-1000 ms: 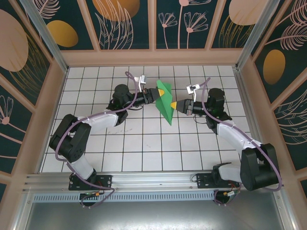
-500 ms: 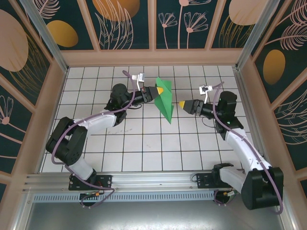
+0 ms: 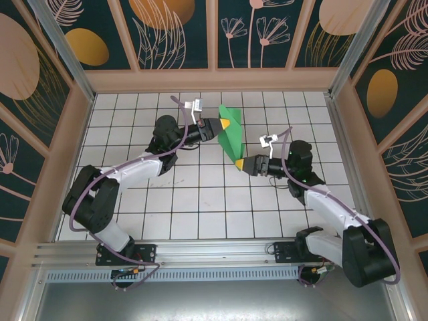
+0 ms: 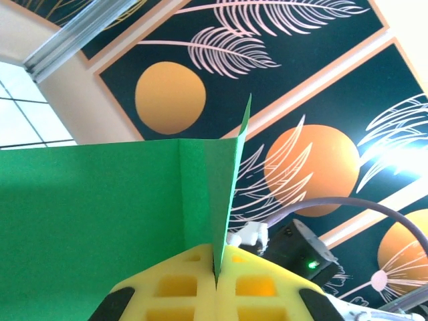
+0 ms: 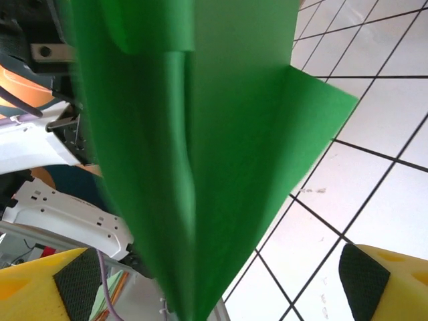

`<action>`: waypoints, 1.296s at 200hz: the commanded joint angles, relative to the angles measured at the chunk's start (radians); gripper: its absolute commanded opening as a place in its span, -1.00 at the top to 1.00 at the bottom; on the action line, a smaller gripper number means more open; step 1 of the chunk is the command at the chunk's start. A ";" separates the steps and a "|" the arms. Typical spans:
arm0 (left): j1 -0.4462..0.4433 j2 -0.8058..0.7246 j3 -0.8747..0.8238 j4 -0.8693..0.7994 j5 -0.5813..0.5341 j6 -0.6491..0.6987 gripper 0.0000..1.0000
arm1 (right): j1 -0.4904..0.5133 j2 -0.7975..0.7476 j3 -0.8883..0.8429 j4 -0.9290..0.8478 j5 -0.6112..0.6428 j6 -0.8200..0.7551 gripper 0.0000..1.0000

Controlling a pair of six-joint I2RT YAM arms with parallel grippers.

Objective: Fold a paper plane with a square sheet of paper (fold left side to right side)
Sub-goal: Turn over the paper at the center of the table.

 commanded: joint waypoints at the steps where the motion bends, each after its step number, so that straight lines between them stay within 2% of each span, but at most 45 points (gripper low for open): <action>1: -0.010 -0.032 0.029 0.049 0.007 -0.017 0.89 | 0.025 0.040 0.058 0.108 -0.009 0.022 -0.83; 54: -0.016 -0.029 0.029 0.023 0.011 -0.008 0.89 | 0.028 0.077 0.166 0.031 -0.014 -0.028 -0.47; 125: -0.017 -0.015 0.029 0.010 0.013 -0.003 0.89 | 0.015 0.079 0.221 -0.082 0.009 -0.094 -0.11; 146: -0.016 -0.011 0.030 0.007 0.015 -0.002 0.86 | 0.014 0.081 0.229 -0.107 0.014 -0.109 0.09; 179: -0.017 -0.027 0.037 -0.068 -0.005 0.057 0.51 | 0.013 0.078 0.244 -0.192 0.045 -0.157 0.47; 206: -0.014 -0.076 0.051 -0.232 -0.065 0.177 0.14 | 0.013 0.067 0.260 -0.299 0.087 -0.222 0.58; 236: 0.001 -0.180 0.049 -0.458 -0.201 0.331 -0.09 | 0.016 0.060 0.312 -0.488 0.207 -0.330 0.61; 259: 0.001 -0.294 0.042 -0.642 -0.387 0.457 -0.21 | 0.034 0.063 0.392 -0.677 0.405 -0.407 0.68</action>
